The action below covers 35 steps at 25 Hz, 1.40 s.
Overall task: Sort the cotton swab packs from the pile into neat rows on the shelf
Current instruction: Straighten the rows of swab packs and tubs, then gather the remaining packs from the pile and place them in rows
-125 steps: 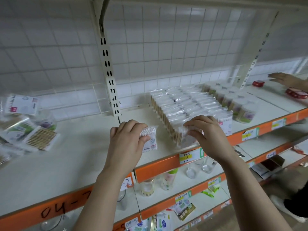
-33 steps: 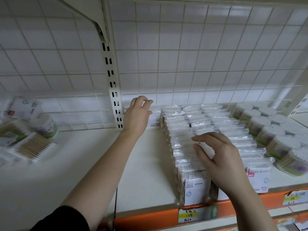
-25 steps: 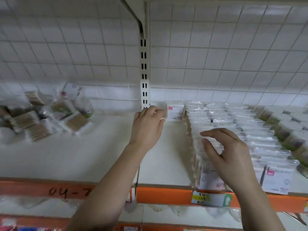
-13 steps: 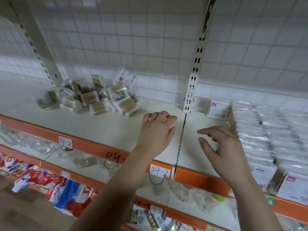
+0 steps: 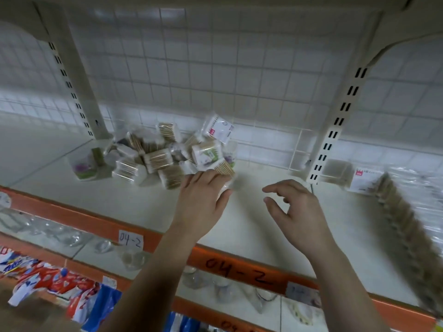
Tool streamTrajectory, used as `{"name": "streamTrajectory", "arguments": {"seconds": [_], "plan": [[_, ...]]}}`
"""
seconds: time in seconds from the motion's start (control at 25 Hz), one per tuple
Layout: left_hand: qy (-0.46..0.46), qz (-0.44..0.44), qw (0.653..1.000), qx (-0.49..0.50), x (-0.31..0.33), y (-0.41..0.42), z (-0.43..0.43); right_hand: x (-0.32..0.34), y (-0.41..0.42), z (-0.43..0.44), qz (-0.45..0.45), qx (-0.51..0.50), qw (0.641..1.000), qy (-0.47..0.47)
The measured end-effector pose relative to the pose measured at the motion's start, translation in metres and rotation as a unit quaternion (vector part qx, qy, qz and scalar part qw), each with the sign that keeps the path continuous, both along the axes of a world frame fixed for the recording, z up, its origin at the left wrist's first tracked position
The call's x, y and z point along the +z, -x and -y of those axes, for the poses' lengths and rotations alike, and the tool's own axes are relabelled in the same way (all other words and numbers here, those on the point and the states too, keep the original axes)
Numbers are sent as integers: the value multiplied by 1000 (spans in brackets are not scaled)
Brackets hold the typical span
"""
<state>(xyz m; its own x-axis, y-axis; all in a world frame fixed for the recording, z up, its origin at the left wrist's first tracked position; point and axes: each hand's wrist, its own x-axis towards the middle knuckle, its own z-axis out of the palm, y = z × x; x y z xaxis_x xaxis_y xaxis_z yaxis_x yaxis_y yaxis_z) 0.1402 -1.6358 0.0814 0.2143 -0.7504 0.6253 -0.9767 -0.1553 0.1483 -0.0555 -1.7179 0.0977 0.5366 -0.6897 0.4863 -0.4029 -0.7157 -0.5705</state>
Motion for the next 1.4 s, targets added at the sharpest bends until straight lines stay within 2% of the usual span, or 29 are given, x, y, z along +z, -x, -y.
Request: {"name": "streamTrajectory", "arguments": {"seconds": [0.56, 0.72, 0.8, 1.12, 1.32, 1.4], "plan": [[8, -40, 998, -40, -8, -138, 13, -5, -145, 22, -39, -37, 998, 29], [-5, -55, 997, -52, -10, -157, 14, 8, -173, 29, -26, 2, 998, 50], [-3, -62, 997, -51, -9, -167, 14, 11, -186, 36, -48, 21, 997, 53], [3, -81, 996, -25, -12, -192, 1, 0, -210, 53, -138, -18, 988, 70], [4, -81, 997, -15, -13, -195, -8, -2, -213, 52, -130, -49, 987, 78], [2, -87, 996, -18, -13, -196, -10, 2, -210, 50, -85, -61, 992, 64]]}}
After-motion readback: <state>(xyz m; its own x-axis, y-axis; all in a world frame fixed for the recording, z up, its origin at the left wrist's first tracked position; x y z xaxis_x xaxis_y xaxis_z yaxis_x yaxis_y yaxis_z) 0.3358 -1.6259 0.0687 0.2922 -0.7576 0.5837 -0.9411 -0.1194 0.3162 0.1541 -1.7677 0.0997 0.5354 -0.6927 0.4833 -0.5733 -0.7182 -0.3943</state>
